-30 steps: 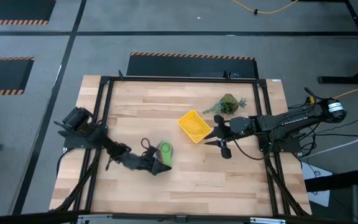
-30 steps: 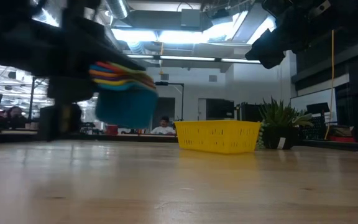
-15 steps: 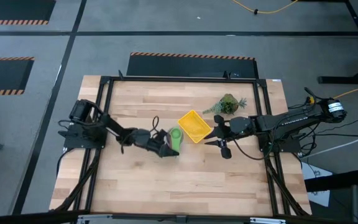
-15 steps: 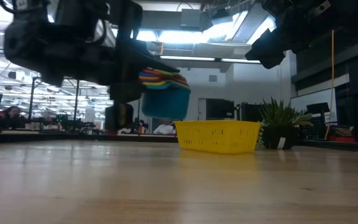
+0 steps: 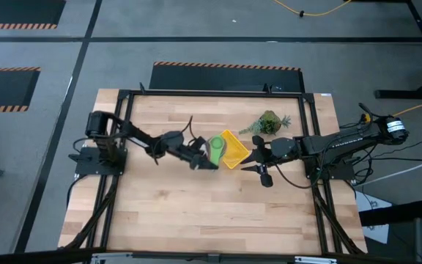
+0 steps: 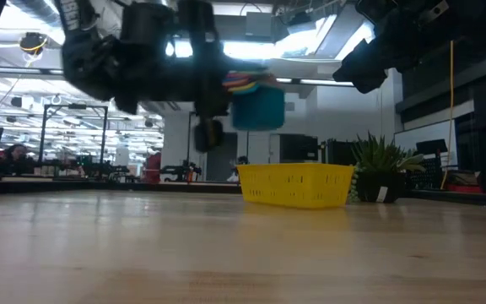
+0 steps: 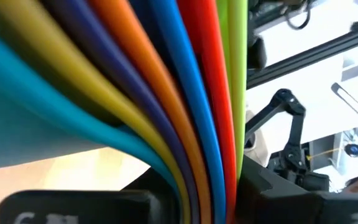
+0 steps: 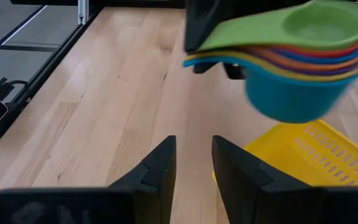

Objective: Nest measuring cups in basket
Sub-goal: Put the stacked measuring cups into the yellow bin

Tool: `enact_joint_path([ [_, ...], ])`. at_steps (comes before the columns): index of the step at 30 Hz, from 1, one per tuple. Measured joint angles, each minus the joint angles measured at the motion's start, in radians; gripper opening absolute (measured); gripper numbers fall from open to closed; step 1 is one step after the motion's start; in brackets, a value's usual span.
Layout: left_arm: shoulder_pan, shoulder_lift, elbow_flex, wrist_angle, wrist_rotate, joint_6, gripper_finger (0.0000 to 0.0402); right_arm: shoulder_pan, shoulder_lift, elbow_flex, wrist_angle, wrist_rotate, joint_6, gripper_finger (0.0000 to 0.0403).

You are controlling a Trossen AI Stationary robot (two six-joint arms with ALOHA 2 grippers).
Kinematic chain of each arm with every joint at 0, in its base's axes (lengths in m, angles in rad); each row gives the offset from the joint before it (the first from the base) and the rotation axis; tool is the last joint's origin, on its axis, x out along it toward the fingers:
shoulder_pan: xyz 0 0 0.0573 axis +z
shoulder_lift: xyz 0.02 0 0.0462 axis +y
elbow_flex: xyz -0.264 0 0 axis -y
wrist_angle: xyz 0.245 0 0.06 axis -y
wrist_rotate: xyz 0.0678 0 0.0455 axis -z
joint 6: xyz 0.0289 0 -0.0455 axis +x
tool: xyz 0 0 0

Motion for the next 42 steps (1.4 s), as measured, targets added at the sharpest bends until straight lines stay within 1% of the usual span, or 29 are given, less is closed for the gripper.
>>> enact_joint_path([
  [4,0.048,0.000,0.078,-0.069,0.065,0.028,0.0078,0.000,0.000,0.000,0.000,0.000,0.000,0.0108],
  [10,0.077,-0.001,0.184,-0.272,0.132,0.100,0.0078,0.000,0.000,0.000,0.000,0.000,0.000,0.0108],
  [14,0.069,-0.001,0.201,-0.359,0.142,0.128,0.0078,0.000,0.000,0.000,0.000,0.000,0.000,0.0108],
  [18,0.068,-0.001,0.200,-0.406,0.139,0.141,0.0078,0.000,0.000,0.000,0.000,0.000,-0.002,0.0108],
  [27,0.070,-0.001,0.200,-0.431,0.069,0.176,0.0078,0.000,0.000,0.000,0.000,0.000,-0.025,0.0108],
  [31,0.064,0.037,0.199,-0.424,0.074,0.171,0.0078,0.000,0.000,0.000,0.001,0.000,-0.024,0.0108],
  [35,0.058,0.098,0.200,-0.363,0.087,0.137,0.0078,0.000,0.000,0.000,0.003,0.000,-0.024,0.0108],
  [40,0.065,0.160,0.200,-0.215,0.128,0.067,0.0078,0.000,0.000,0.000,0.003,0.000,-0.024,0.0108],
  [42,0.066,0.175,0.200,-0.211,0.129,0.048,0.0078,0.000,0.000,0.000,0.003,0.000,-0.024,0.0108],
])
